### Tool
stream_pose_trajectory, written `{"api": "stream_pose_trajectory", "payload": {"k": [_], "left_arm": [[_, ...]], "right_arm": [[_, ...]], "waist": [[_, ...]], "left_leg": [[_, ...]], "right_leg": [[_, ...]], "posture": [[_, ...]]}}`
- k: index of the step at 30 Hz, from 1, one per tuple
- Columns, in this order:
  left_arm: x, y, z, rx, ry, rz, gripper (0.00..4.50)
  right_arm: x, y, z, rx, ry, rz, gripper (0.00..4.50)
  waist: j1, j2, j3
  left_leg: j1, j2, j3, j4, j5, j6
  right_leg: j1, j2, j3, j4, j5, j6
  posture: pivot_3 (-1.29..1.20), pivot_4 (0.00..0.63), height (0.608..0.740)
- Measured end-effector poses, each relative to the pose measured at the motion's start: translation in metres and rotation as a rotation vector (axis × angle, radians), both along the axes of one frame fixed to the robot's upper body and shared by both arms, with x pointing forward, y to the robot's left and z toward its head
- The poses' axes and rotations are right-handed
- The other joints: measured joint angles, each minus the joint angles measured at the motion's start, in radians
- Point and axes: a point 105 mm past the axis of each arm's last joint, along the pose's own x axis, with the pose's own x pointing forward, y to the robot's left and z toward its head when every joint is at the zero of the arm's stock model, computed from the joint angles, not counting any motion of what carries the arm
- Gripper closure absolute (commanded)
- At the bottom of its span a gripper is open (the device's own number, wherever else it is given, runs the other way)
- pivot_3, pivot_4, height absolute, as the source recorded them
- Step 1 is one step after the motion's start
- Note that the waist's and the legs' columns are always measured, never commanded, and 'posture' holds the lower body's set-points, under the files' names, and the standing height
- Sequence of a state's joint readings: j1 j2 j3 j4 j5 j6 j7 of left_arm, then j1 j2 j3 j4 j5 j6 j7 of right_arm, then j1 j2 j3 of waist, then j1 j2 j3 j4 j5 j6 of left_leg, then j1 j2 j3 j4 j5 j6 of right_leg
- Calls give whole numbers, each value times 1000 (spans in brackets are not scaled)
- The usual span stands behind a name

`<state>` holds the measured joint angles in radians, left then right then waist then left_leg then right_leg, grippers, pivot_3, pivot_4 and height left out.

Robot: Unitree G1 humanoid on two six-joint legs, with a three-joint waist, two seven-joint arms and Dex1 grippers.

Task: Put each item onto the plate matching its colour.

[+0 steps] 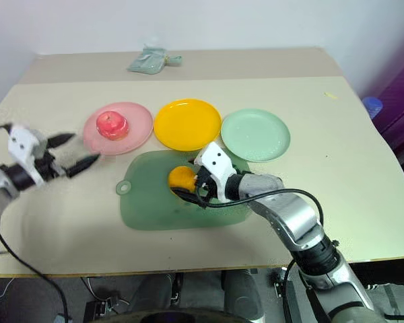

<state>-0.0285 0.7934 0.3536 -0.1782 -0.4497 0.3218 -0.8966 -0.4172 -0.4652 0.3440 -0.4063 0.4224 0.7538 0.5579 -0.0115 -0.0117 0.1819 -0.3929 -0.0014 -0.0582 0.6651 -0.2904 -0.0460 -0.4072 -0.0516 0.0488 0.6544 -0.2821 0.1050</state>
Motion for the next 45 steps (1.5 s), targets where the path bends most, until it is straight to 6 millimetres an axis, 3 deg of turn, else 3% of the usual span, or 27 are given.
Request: {"api": "stream_pose_trajectory", "payload": {"k": [5, 8, 10, 11, 13, 18, 20, 23, 26, 29, 33, 35, 38, 40, 45], "left_arm": [[-39, -32, -14, 12, 76, -145, 41], [-50, -37, -29, -5, 136, -153, 0], [-54, -40, -34, -19, 151, -154, 0], [-56, -40, -35, -21, 153, -153, 0], [-58, -43, -36, -32, 153, -154, 0], [-64, -57, -44, -73, 169, -193, 0], [-65, -61, -46, -87, 169, -203, 0], [-64, -69, -47, -102, 162, -228, 0], [-65, -75, -50, -113, 160, -241, 0], [-66, -79, -52, -121, 158, -245, 0], [-67, -81, -54, -125, 157, -242, 0], [-68, -83, -53, -127, 149, -248, 0], [-69, -84, -54, -125, 151, -257, 0], [-67, -88, -50, -125, 138, -281, 0], [-63, -99, -44, -131, 121, -341, 0]], "right_arm": [[11, 2, -16, -47, 37, -31, 0], [11, 5, -20, -47, 52, -25, 791], [12, 8, -16, -45, 39, -19, 1559], [14, 10, -12, -41, 28, -15, 1605], [21, 16, 4, -18, -15, -15, 1605], [80, 16, 59, 67, -122, -177, 1605], [100, 16, 58, 66, -112, -226, 1605], [127, 15, 31, 18, -45, -297, 1605], [142, 10, 15, 12, 12, -342, 189], [149, 5, 29, 43, -42, -333, 34], [143, -12, 58, 31, -206, -263, 34], [121, -36, 61, 8, -262, -182, 34], [84, -75, 40, -51, -212, -101, 34], [62, -89, 28, -70, -156, -63, 34], [26, -96, -1, -84, -16, -19, 34]], "waist": [[-5, 0, 0], [-7, 1, 0], [-5, 1, 0], [-5, 1, 0], [-7, 1, 0], [-9, 1, 0], [-8, 1, 0], [-10, 1, 0], [-13, 2, 1], [-16, 3, 1], [-15, 3, 1], [1, 3, 1], [4, 4, 2], [-6, 4, 2], [-21, 5, 2]], "left_leg": [[1, 0, 0, -1, 0, 0], [1, 0, 1, -1, 0, 0], [1, 0, 0, -1, 0, 0], [1, 0, 0, -1, 0, 0], [1, 0, 0, -1, 0, 0], [1, -1, 1, -2, 0, 0], [2, -1, 1, -2, 0, 0], [1, -1, 2, -2, 0, 0], [0, -1, 3, -2, 0, 0], [0, -1, 3, -3, 0, 0], [0, -1, 2, -3, 0, 0], [0, 0, 0, -3, 0, 1], [0, -1, 0, -2, -1, 2], [1, -1, 2, -2, -1, 2], [4, 1, 2, -2, -1, 2]], "right_leg": [[0, 1, 0, 0, 0, 0], [0, 1, 0, 0, 0, 0], [0, 1, 0, 0, 0, 0], [0, 2, 0, 0, 0, 0], [0, 2, 0, 0, 0, 0], [-1, 3, 0, 1, 0, -1], [0, 3, 0, 0, 0, -1], [-1, 3, 1, 0, 0, -1], [-2, 3, 1, 0, 0, -1], [-3, 3, 1, 0, 0, -1], [-2, 3, 1, 0, 0, -1], [-1, 2, 0, -2, 0, -1], [2, 0, -1, -5, 0, 0], [2, 0, 0, -4, 0, 0], [3, 5, 1, -3, 0, -1]], "posture": [[0, 150, 740], [0, 150, 740], [0, 150, 740], [0, 150, 740], [0, 150, 740], [0, 150, 740], [0, 150, 740], [0, 150, 740], [0, 150, 740], [0, 150, 740], [0, 150, 740], [0, 150, 740], [0, 150, 740], [0, 150, 740], [0, 150, 740]]}}
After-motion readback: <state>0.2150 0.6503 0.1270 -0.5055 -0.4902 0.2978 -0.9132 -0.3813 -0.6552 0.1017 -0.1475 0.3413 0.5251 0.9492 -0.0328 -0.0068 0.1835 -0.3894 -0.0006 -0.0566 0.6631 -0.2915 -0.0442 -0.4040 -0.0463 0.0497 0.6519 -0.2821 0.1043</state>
